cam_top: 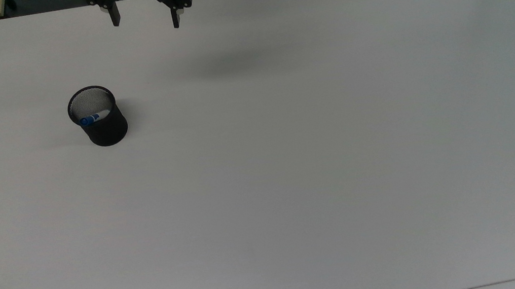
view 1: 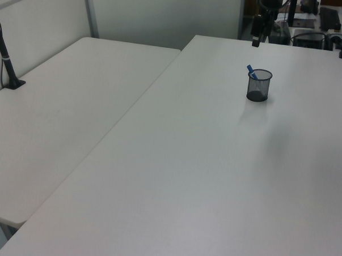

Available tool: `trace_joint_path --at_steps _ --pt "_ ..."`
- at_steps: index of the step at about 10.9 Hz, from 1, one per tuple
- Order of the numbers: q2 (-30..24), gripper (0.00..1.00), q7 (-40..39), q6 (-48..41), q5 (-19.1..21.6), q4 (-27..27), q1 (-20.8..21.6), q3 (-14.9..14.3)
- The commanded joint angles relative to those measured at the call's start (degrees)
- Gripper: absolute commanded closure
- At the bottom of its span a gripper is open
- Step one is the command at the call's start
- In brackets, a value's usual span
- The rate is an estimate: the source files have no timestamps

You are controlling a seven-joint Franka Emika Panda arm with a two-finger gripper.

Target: Remove the marker

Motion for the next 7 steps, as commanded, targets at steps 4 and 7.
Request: trace_joint_path --at_steps 4,7 --pt "-0.3 0.00 -3.9 -2.0 -0.8 0.7 -1.7 0.2" --pt "-0.4 0.00 -21.8 -2.1 -0.9 0.7 -4.5 -1.3"
